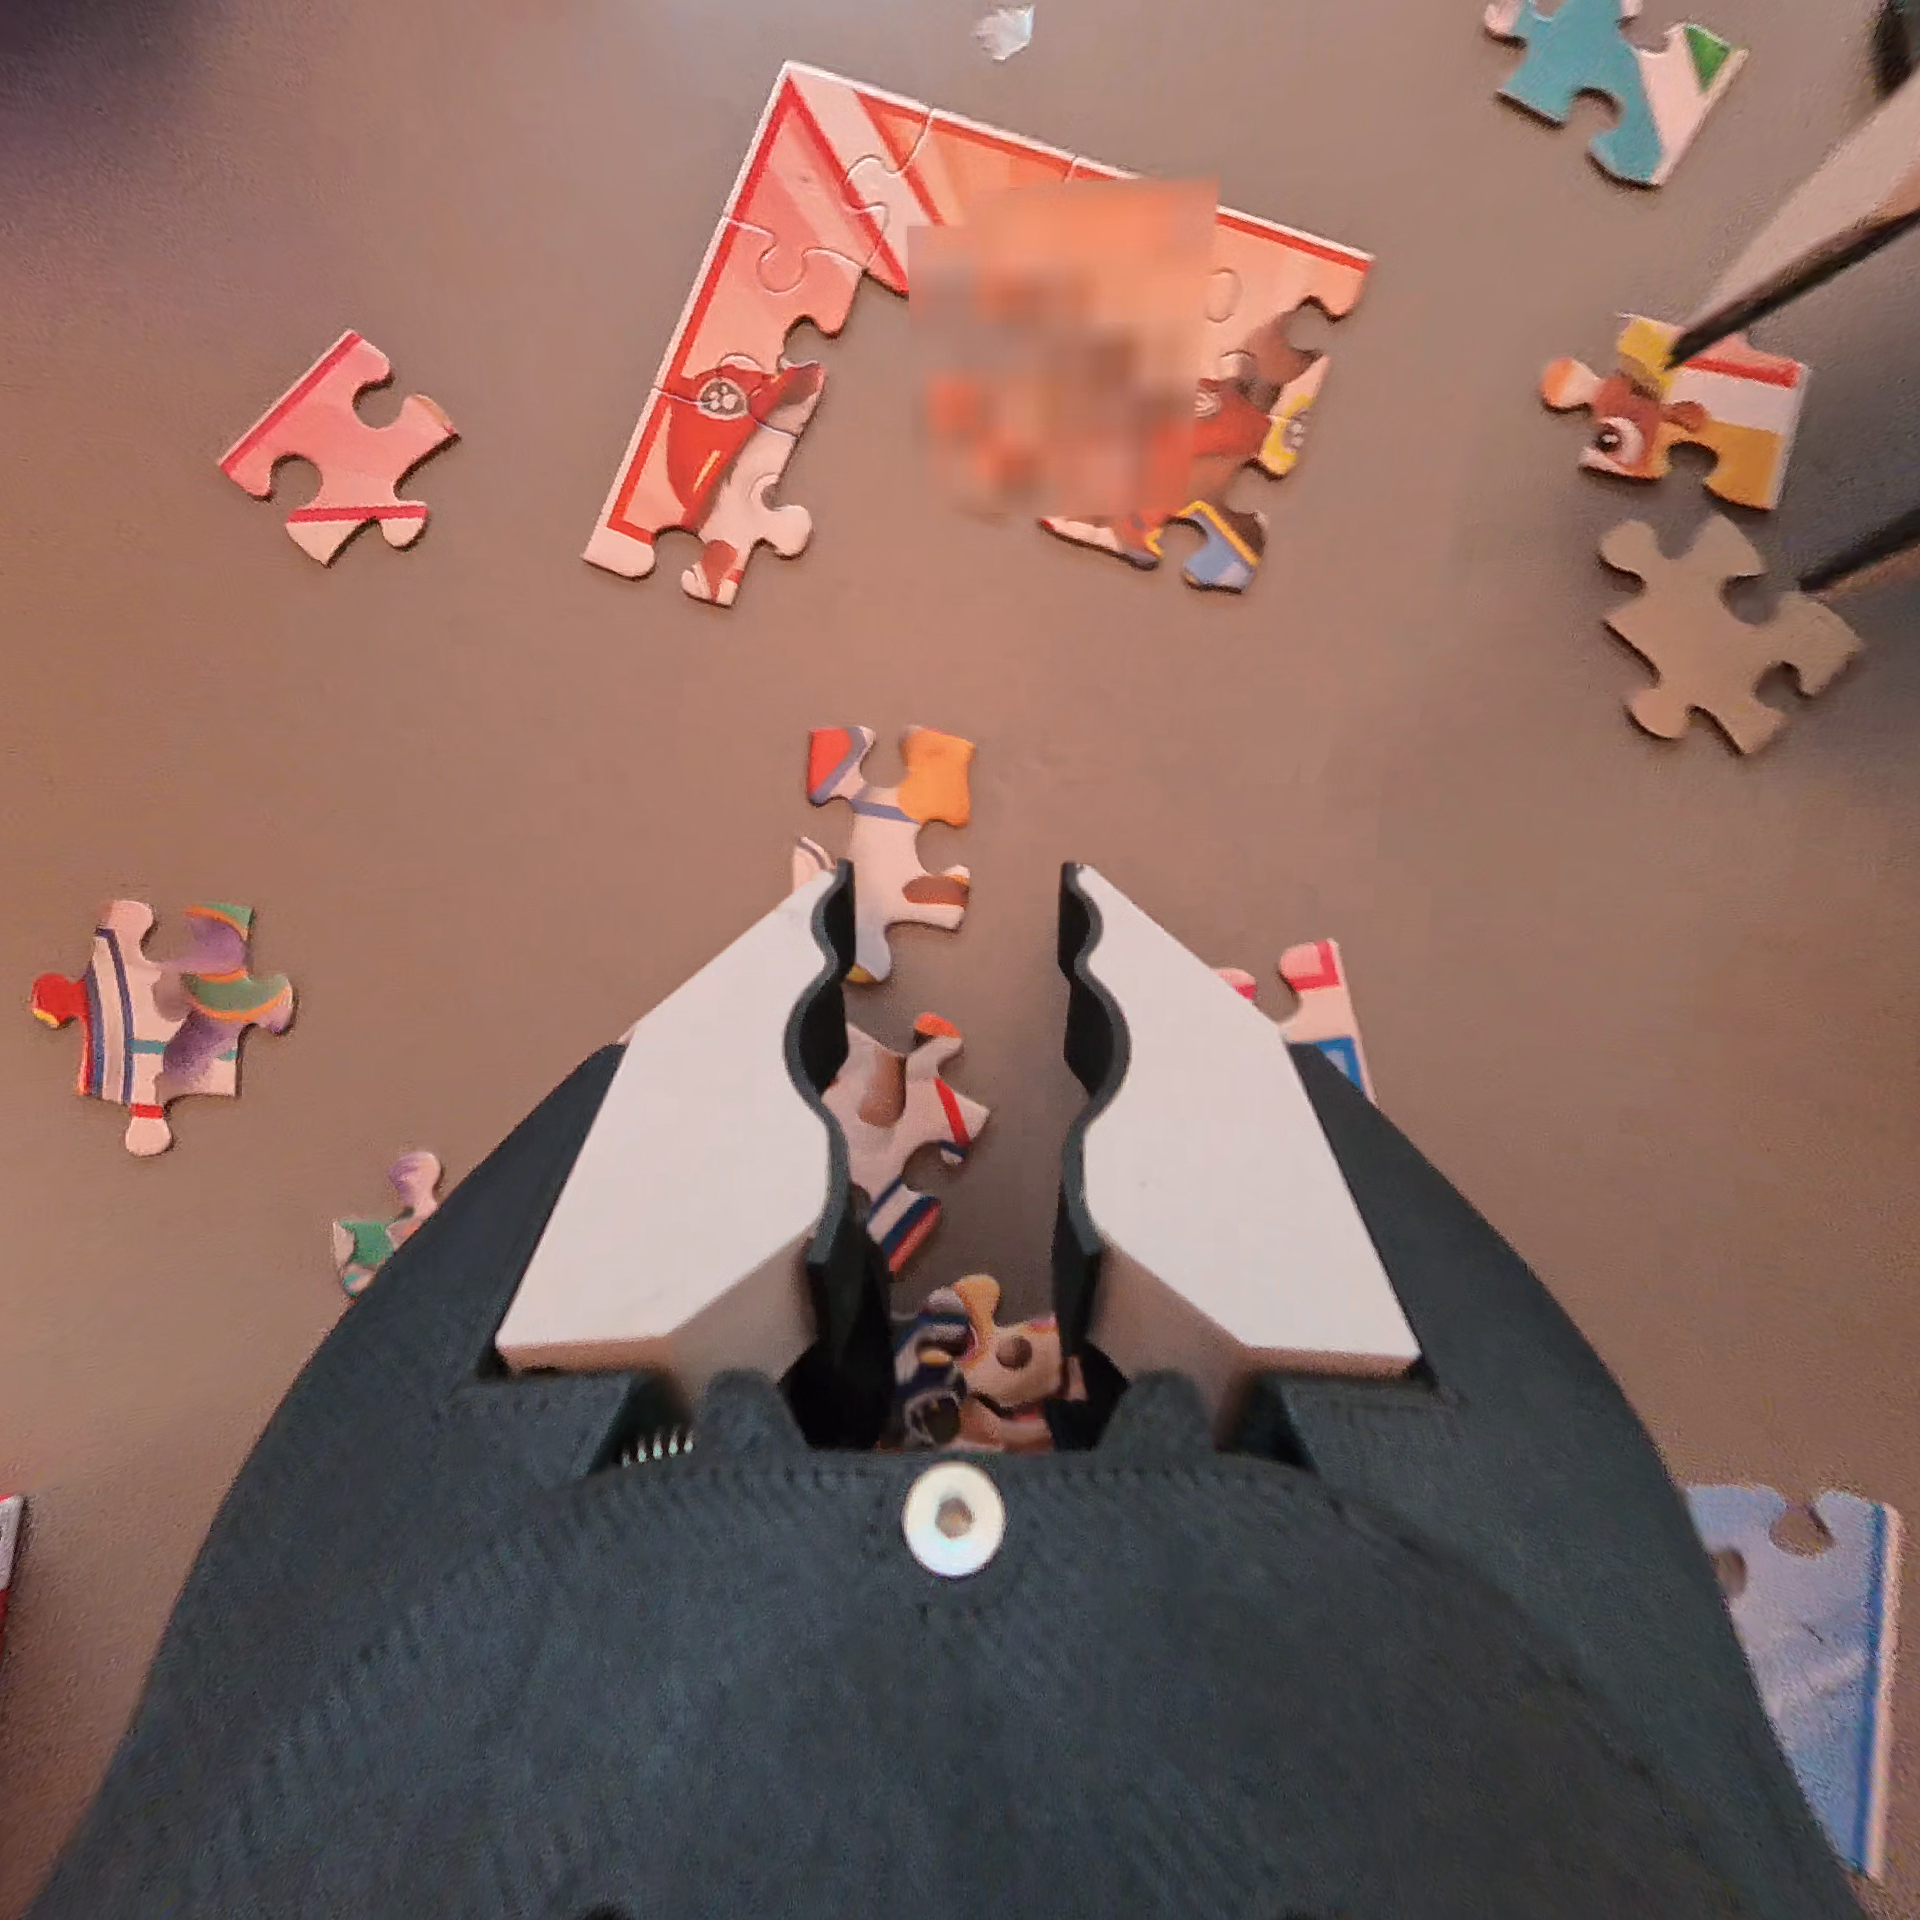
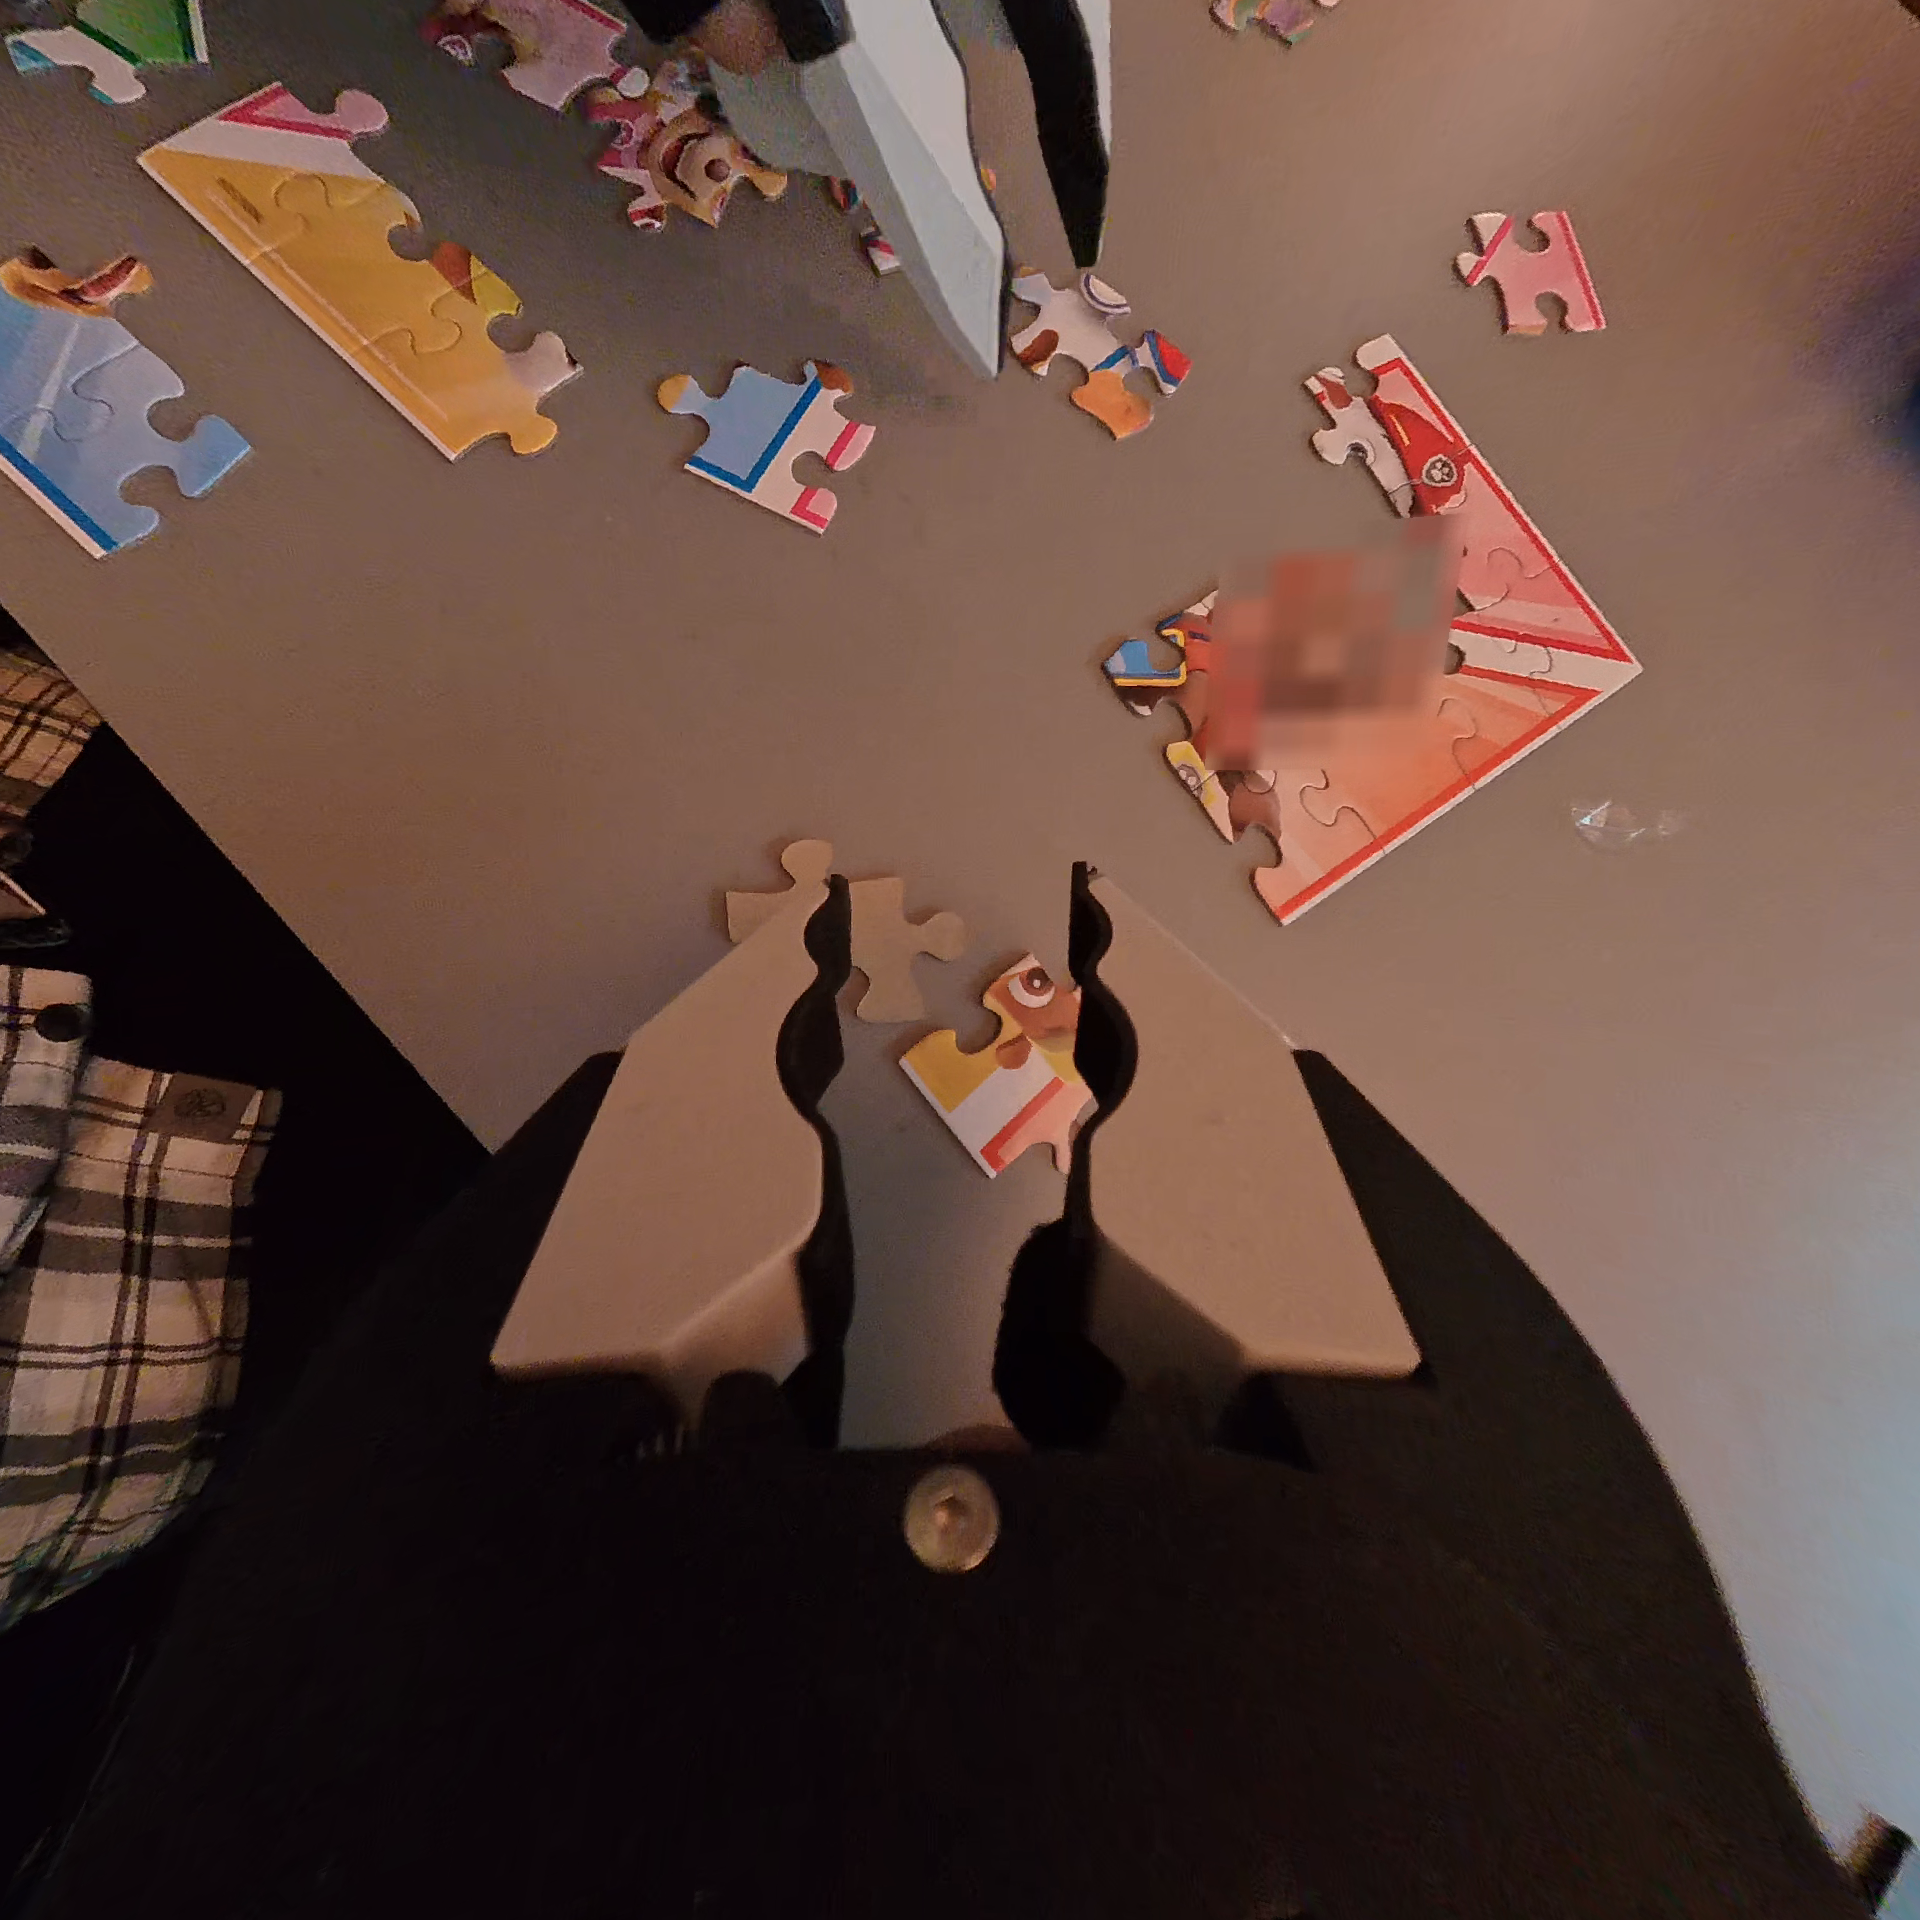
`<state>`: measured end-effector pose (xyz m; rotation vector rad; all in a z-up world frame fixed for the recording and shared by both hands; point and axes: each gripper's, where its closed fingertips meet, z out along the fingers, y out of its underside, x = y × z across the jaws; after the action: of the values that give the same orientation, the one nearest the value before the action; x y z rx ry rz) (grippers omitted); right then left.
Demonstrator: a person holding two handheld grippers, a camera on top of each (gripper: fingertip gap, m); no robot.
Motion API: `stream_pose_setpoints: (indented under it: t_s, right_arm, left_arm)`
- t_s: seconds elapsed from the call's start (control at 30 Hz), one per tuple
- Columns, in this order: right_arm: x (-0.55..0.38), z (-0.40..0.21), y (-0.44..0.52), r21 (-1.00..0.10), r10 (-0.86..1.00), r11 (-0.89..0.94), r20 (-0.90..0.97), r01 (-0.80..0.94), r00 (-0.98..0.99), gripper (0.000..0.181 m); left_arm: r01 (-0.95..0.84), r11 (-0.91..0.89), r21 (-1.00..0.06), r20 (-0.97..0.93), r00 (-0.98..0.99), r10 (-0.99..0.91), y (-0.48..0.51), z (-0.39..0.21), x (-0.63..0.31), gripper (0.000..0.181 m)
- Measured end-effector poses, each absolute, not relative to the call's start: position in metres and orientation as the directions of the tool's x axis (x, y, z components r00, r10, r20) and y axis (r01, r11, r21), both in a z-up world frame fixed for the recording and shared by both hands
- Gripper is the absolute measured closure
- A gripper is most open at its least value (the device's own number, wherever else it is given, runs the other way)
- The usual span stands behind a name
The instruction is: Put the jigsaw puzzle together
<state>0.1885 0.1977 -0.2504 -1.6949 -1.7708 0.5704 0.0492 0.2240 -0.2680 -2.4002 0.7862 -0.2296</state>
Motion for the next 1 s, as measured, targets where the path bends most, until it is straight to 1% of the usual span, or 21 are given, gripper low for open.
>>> stream_pose_setpoints:
  t_s: [0.07,0.1,0.13,0.2,0.23,0.27,0.3,0.43,0.57,0.67,0.77,0.9,1.0]
  right_arm:
    - [0.188,-0.251,0.198,-0.686,0.991,0.085,0.136,0.723,0.013,0.14]
    - [0.189,-0.251,0.197,-0.687,0.991,0.082,0.135,0.722,0.015,0.14]
    - [0.189,-0.251,0.198,-0.689,0.991,0.08,0.133,0.72,0.018,0.141]
    - [0.188,-0.252,0.198,-0.693,0.991,0.074,0.129,0.718,0.023,0.142]
    - [0.188,-0.252,0.198,-0.693,0.992,0.072,0.127,0.717,0.024,0.142]
    - [0.187,-0.252,0.198,-0.695,0.992,0.072,0.127,0.716,0.024,0.142]
    - [0.186,-0.252,0.198,-0.696,0.992,0.073,0.128,0.714,0.023,0.142]
    - [0.183,-0.25,0.195,-0.7,0.991,0.081,0.13,0.709,0.016,0.143]
    - [0.182,-0.251,0.195,-0.699,0.991,0.083,0.13,0.71,0.012,0.143]
    - [0.181,-0.251,0.195,-0.702,0.992,0.083,0.125,0.707,0.007,0.143]
    - [0.177,-0.252,0.195,-0.705,0.993,0.083,0.12,0.704,0.003,0.143]
    - [0.171,-0.253,0.191,-0.704,0.993,0.095,0.117,0.704,-0.016,0.143]
    - [0.166,-0.253,0.186,-0.702,0.992,0.109,0.118,0.703,-0.036,0.143]
  left_arm:
    - [-0.494,-0.657,-0.57,-0.036,0.813,-0.581,0.228,-0.277,0.049,0.145]
    - [-0.493,-0.642,-0.587,-0.037,0.809,-0.587,0.23,-0.276,0.052,0.149]
    - [-0.486,-0.641,-0.594,-0.03,0.809,-0.587,0.231,-0.276,0.055,0.149]
    - [-0.501,-0.63,-0.594,-0.053,0.805,-0.591,0.232,-0.277,0.056,0.154]
    - [-0.514,-0.62,-0.593,-0.059,0.796,-0.603,0.231,-0.277,0.057,0.16]
    - [-0.519,-0.615,-0.594,-0.041,0.782,-0.622,0.227,-0.276,0.061,0.172]
    - [-0.511,-0.621,-0.594,-0.011,0.777,-0.629,0.223,-0.276,0.062,0.175]
    - [-0.461,-0.634,-0.621,0.013,0.803,-0.596,0.214,-0.257,0.041,0.167]
    - [-0.385,-0.684,-0.62,-0.009,0.875,-0.483,0.204,-0.239,-0.016,0.164]
    - [-0.333,-0.708,-0.623,0.05,0.886,-0.46,0.194,-0.24,-0.034,0.159]
    - [-0.374,-0.741,-0.558,0.046,0.877,-0.478,0.183,-0.255,-0.038,0.149]
    - [-0.414,-0.767,-0.49,0.074,0.857,-0.511,0.169,-0.268,-0.036,0.149]
    - [-0.419,-0.785,-0.457,0.106,0.85,-0.516,0.159,-0.273,-0.038,0.143]
